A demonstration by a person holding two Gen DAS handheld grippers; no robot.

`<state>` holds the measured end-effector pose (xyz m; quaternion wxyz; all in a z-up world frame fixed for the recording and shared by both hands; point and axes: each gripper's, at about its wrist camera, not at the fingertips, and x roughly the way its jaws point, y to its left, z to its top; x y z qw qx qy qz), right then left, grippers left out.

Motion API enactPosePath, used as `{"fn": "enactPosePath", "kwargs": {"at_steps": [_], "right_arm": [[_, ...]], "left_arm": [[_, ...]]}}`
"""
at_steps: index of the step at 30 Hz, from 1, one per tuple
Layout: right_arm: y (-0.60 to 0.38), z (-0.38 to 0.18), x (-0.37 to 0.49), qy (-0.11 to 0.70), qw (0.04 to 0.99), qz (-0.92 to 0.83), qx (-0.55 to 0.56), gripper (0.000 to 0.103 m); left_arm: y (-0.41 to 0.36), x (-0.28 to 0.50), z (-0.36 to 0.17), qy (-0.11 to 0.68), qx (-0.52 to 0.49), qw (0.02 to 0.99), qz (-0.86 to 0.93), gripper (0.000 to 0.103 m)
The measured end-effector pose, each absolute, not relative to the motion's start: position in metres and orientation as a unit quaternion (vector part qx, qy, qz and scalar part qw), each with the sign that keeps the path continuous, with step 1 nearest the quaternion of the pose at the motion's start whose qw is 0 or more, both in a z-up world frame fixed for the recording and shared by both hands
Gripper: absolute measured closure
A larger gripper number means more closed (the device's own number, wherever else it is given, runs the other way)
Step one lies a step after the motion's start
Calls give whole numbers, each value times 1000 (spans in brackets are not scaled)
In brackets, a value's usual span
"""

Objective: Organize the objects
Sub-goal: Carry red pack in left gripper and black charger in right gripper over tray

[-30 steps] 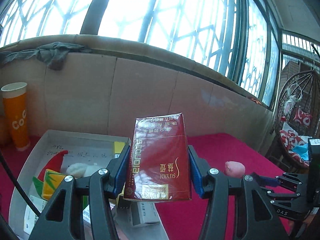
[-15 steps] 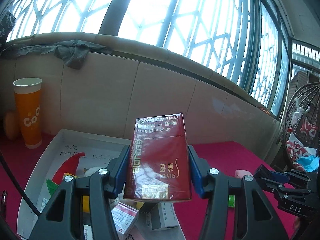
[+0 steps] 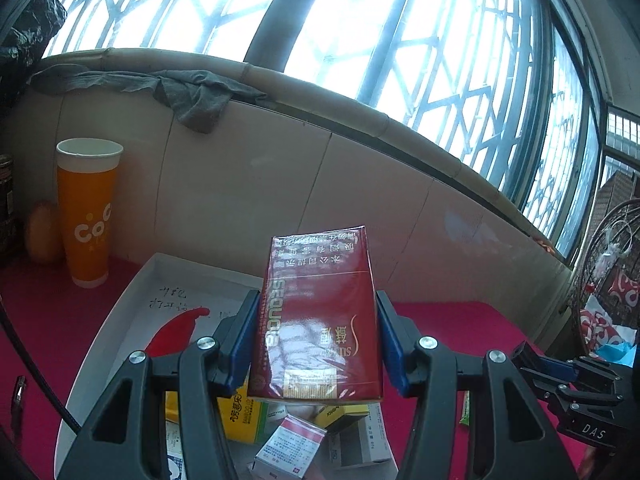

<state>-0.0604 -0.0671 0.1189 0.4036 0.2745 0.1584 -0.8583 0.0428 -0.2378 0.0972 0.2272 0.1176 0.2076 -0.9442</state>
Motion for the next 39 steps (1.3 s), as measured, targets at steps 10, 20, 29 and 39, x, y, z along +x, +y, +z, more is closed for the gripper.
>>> {"fn": "enactPosePath", "kwargs": {"at_steps": [10,20,29,39], "right_arm": [[-100,120,-52,167,431,-841,280,69],[-137,124,-41,178,463,-822,279,69],[-175,118,-35,188,485,-803,291,69],[-208,111,-42,167,491,-793,319,69]], "left_arm": [[-245,42,95,213,121,231,-942,48],[-270,51,86,239,127,245,-931,48],[-294,62,78,268,131,257,-919,48],[-314,67,63,293,146,278,-903,48]]}}
